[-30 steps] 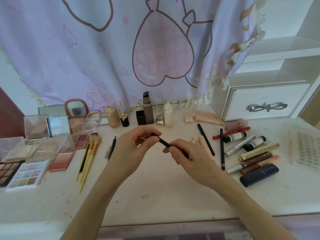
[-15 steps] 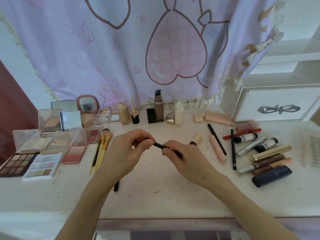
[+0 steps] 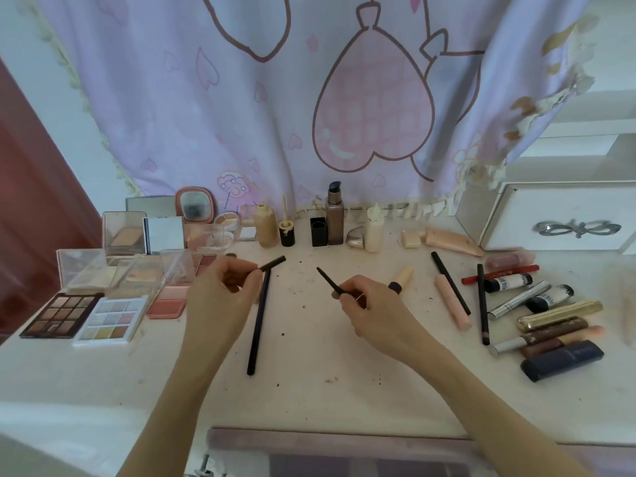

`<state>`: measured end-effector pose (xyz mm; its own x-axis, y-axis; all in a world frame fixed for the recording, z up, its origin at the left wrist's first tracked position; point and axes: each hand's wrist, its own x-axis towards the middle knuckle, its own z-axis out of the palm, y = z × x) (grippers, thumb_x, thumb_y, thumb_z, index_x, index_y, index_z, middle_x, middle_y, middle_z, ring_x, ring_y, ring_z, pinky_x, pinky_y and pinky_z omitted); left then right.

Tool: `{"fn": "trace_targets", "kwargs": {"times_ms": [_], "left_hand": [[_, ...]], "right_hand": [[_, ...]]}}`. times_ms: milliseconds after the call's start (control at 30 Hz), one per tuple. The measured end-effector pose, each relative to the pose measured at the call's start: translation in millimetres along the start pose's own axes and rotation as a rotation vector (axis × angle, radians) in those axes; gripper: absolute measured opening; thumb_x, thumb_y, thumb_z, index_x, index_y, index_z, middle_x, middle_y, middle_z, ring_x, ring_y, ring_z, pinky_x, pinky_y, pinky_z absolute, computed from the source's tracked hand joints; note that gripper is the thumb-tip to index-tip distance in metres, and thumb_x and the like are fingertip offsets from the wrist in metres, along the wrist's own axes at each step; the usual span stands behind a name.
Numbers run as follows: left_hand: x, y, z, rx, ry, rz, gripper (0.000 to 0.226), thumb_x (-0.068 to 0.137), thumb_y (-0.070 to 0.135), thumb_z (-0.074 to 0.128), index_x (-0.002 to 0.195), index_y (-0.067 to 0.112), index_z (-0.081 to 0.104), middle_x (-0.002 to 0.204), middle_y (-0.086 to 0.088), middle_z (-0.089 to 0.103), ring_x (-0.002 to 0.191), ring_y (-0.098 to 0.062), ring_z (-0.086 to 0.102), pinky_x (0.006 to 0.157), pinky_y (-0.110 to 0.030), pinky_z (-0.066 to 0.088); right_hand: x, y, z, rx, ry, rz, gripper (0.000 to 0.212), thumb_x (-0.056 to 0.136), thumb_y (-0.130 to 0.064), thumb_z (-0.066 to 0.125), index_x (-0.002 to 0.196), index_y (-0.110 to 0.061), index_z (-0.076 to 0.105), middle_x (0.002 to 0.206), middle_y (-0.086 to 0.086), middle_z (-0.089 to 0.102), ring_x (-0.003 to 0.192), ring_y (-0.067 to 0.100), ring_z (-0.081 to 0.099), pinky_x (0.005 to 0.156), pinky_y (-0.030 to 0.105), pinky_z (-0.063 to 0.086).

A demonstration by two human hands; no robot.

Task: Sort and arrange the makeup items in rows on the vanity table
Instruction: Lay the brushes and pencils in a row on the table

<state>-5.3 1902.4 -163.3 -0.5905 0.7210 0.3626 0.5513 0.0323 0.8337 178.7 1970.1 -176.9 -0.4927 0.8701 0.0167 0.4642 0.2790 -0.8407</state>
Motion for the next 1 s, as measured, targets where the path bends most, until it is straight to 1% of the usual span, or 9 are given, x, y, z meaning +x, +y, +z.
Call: {"fn": "trace_targets", "kwargs": {"times_ms": [100, 267, 367, 467, 567, 633, 700, 833, 1000], "left_hand": [[-8.1, -4.1, 17.0, 0.217, -0.021, 0.065, 0.008, 0.084, 0.017, 0.063, 0.078, 0.018, 0.059, 0.074, 0.008, 0.057, 0.07, -0.006, 0.054, 0.058, -0.013, 0.037], [-6.8, -1.0, 33.9, 0.496, -0.074, 0.207, 0.014, 0.085, 0.02, 0.059, 0.075, 0.014, 0.051, 0.065, 0.011, 0.035, 0.079, -0.017, 0.046, 0.069, -0.031, 0.04], [-9.3, -7.3, 38.2, 0.628, -0.128, 0.226, 0.017, 0.088, 0.029, 0.053, 0.077, 0.019, 0.047, 0.069, 0.007, 0.044, 0.082, -0.015, 0.044, 0.072, -0.028, 0.036], [-11.1, -14.7, 39.3, 0.695, -0.156, 0.234, 0.015, 0.091, 0.035, 0.048, 0.084, 0.022, 0.049, 0.082, 0.005, 0.057, 0.087, -0.014, 0.044, 0.075, -0.027, 0.034], [-11.3, -20.6, 36.6, 0.675, -0.159, 0.253, 0.021, 0.093, 0.036, 0.045, 0.098, 0.022, 0.06, 0.096, 0.004, 0.06, 0.095, -0.013, 0.046, 0.084, -0.025, 0.034], [-10.7, -23.0, 31.7, 0.603, -0.132, 0.234, 0.024, 0.094, 0.027, 0.046, 0.108, 0.017, 0.063, 0.106, -0.001, 0.058, 0.103, -0.015, 0.046, 0.09, -0.025, 0.033], [-10.0, -25.8, 25.0, 0.54, -0.114, 0.191, 0.028, 0.094, 0.016, 0.044, 0.117, 0.011, 0.06, 0.117, -0.006, 0.055, 0.112, -0.018, 0.043, 0.093, -0.025, 0.032], [-12.7, -33.1, 16.9, 0.447, -0.155, 0.13, 0.033, 0.095, 0.008, 0.042, 0.125, 0.008, 0.055, 0.125, -0.007, 0.054, 0.114, -0.02, 0.046, 0.085, -0.017, 0.029], [-12.9, -36.0, 15.3, 0.412, -0.195, 0.127, 0.031, 0.094, 0.005, 0.042, 0.121, 0.002, 0.058, 0.118, -0.013, 0.06, 0.109, -0.024, 0.051, 0.085, -0.014, 0.028]], "right_hand": [[19.1, -8.8, 12.7, -0.012, 0.069, 0.078, 0.016, 0.092, -0.022, 0.052, 0.097, -0.018, 0.067, 0.079, -0.01, 0.059, 0.059, 0.0, 0.049, 0.051, 0.009, 0.035], [44.3, -20.2, 33.2, -0.018, 0.087, 0.162, 0.024, 0.089, -0.021, 0.057, 0.106, -0.012, 0.07, 0.109, 0.002, 0.068, 0.083, 0.009, 0.058, 0.063, 0.016, 0.041], [51.3, -19.4, 40.9, -0.04, 0.081, 0.184, 0.022, 0.087, -0.018, 0.06, 0.104, -0.008, 0.07, 0.107, 0.007, 0.069, 0.089, 0.014, 0.06, 0.06, 0.014, 0.041], [53.3, -18.6, 47.1, -0.071, 0.102, 0.188, 0.025, 0.084, -0.021, 0.065, 0.104, -0.006, 0.067, 0.106, 0.007, 0.066, 0.095, 0.019, 0.061, 0.069, 0.02, 0.043], [53.6, -20.7, 50.7, -0.098, 0.137, 0.16, 0.028, 0.084, -0.025, 0.066, 0.097, -0.002, 0.067, 0.099, 0.011, 0.067, 0.086, 0.022, 0.063, 0.072, 0.028, 0.051], [53.6, -21.3, 52.5, -0.03, 0.147, 0.161, 0.029, 0.086, -0.023, 0.062, 0.099, 0.003, 0.066, 0.095, 0.017, 0.067, 0.079, 0.027, 0.066, 0.077, 0.037, 0.056], [51.2, -21.5, 53.9, 0.05, 0.141, 0.161, 0.025, 0.091, -0.02, 0.056, 0.105, -0.001, 0.065, 0.099, 0.017, 0.067, 0.071, 0.025, 0.066, 0.078, 0.039, 0.057], [42.6, -13.9, 56.1, -0.273, 0.084, -0.091, 0.026, 0.095, -0.016, 0.047, 0.113, -0.012, 0.066, 0.116, 0.005, 0.065, 0.106, 0.02, 0.057, 0.092, 0.023, 0.039], [30.7, -1.4, 62.6, -0.537, -0.04, -0.293, 0.034, 0.098, -0.015, 0.037, 0.124, -0.016, 0.059, 0.13, -0.001, 0.056, 0.124, 0.02, 0.041, 0.1, 0.032, 0.032]]}}
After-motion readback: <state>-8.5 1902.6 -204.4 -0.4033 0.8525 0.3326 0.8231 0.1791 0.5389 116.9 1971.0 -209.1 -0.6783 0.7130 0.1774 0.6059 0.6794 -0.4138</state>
